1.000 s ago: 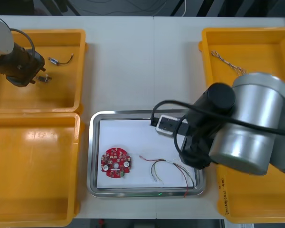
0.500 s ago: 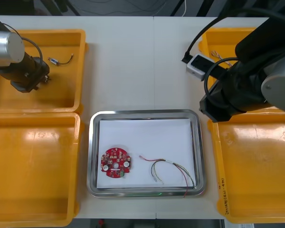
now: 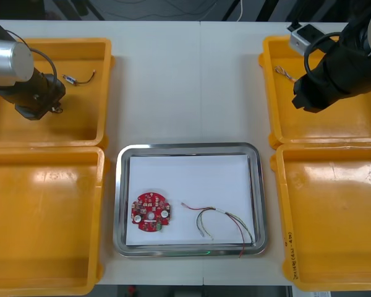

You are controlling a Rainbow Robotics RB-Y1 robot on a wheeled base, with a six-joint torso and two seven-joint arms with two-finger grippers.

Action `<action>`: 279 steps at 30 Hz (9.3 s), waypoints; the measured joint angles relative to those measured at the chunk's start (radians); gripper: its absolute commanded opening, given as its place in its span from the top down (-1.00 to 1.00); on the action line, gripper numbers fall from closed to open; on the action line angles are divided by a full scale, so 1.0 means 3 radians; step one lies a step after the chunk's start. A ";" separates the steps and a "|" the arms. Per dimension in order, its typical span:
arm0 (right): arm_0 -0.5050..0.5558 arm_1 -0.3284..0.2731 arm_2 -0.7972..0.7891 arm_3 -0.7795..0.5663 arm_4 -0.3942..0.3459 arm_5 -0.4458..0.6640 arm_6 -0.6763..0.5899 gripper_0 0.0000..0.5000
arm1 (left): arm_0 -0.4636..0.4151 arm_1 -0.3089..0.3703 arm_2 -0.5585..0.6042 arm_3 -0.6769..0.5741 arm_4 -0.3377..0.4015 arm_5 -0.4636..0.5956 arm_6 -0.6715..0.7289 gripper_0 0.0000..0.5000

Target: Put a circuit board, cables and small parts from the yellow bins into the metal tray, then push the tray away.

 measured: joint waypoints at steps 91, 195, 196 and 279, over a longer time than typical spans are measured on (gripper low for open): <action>-0.0664 0.0306 -0.0327 0.3602 0.0546 -0.2401 0.0612 -1.00 | 0.0649 -0.0446 -0.1385 -0.3444 -0.0086 0.2102 0.0351 1.00; 0.0255 -0.0156 -0.0326 0.2427 0.0049 -0.2053 0.0612 -1.00 | -0.0081 -0.0120 -0.0260 -0.2056 0.0120 0.2172 0.0351 -1.00; 0.0255 -0.0156 -0.0326 0.2427 0.0049 -0.2054 0.0612 -1.00 | -0.0093 -0.0120 -0.0231 -0.1999 0.0094 0.2172 0.0351 -1.00; -0.1195 0.0373 -0.0749 0.4795 0.0703 -0.2521 0.2956 -1.00 | -0.0813 -0.0321 -0.0382 0.1078 -0.0452 -0.0655 0.0110 1.00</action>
